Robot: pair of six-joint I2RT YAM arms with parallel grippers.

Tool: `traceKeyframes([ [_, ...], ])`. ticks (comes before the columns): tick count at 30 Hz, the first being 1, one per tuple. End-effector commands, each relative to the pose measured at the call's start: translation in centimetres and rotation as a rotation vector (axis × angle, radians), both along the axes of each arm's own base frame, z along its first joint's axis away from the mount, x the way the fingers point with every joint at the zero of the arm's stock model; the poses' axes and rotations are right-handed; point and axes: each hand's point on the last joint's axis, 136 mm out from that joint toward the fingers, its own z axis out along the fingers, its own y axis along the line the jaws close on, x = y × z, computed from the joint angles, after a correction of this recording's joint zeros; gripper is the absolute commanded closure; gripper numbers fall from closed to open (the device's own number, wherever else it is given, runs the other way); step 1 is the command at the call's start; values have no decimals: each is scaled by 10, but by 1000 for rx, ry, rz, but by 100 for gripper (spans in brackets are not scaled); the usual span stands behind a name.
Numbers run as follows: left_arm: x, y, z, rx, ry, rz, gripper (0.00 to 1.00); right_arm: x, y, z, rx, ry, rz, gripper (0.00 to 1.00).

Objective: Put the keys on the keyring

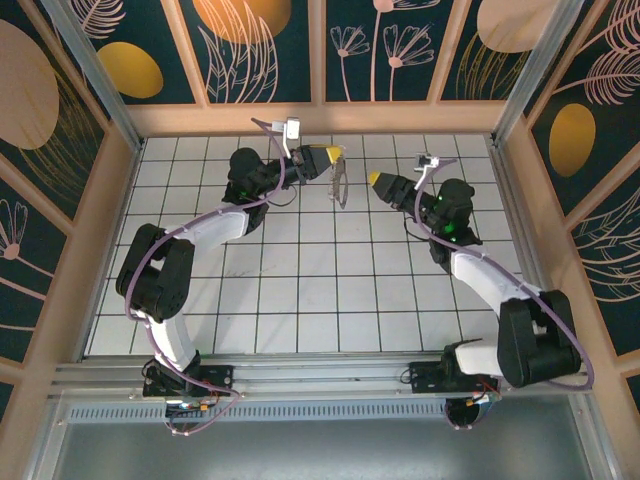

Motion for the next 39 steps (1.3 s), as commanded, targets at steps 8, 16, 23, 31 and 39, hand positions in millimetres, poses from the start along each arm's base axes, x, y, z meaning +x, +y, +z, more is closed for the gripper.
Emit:
traceKeyframes([
  [8, -7, 7, 5, -100, -81, 26, 100, 13, -12, 25, -39, 53, -351, 52],
  [16, -6, 4, -3, -150, -71, -18, 100, 6, -14, 57, 3, 22, -375, 51],
  [23, -8, 5, 1, -149, -75, -19, 100, 1, -6, 75, -3, -17, -348, 51],
  [31, -8, 5, -2, -143, -69, -11, 100, -2, 1, 79, 12, -31, -312, 50],
  [39, -7, 5, -2, -147, -70, -14, 100, -1, 6, 82, 10, -38, -277, 51],
])
